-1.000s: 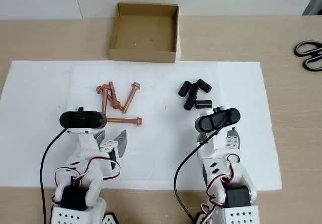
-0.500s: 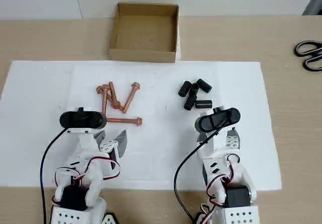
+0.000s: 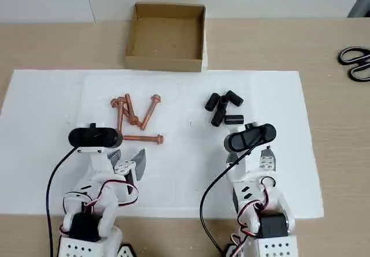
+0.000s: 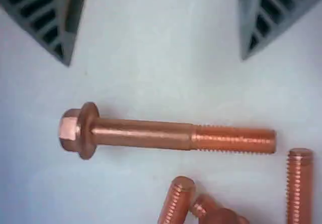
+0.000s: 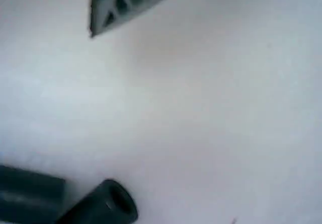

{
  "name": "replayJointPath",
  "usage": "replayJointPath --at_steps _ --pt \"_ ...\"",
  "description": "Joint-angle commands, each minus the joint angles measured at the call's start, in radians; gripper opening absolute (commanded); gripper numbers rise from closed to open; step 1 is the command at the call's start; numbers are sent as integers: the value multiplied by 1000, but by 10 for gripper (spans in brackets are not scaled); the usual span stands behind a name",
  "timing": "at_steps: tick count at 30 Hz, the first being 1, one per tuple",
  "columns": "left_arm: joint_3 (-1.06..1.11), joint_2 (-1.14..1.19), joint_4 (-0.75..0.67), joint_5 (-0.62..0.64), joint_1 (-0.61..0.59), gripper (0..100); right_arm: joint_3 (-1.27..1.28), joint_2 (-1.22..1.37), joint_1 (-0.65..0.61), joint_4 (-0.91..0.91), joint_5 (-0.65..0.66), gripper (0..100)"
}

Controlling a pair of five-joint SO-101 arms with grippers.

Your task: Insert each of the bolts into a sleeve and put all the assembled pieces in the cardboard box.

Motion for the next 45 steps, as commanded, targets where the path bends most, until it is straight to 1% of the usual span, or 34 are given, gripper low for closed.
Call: replayJointPath --at_steps 1,5,7,13,17,21,23,27,30,33,35,39,43,45 --pt "-38 -8 15 3 -52 203 -35 -7 8 19 12 256" --pt "-142 -5 95 17 -170 203 -221 2 8 153 9 256" --pt "-199 -5 130 12 -210 203 -315 2 8 223 9 256" --pt "-321 -2 195 11 -224 203 -499 5 8 326 9 256" --pt "-381 6 232 -41 -227 203 -557 5 8 344 9 256" --pt "-483 137 261 -46 -229 203 -631 7 8 381 9 256" --pt "-561 245 270 -46 -229 203 -669 7 8 404 9 256" --pt "-768 505 334 -46 -229 203 -758 71 16 435 9 256" --pt "-934 692 411 -48 -227 204 -873 220 68 438 9 256" --pt "-1070 858 466 -48 -227 204 -1014 443 130 443 9 256" --pt "-1139 953 485 -48 -229 204 -1135 608 145 499 9 256" --pt "-1221 1111 502 -49 -230 204 -1398 954 143 644 12 256" --pt "-1241 1234 483 -51 -230 206 -1625 1250 147 748 15 256" --pt "-1241 1284 457 -95 -232 206 -1718 1376 142 769 20 256"
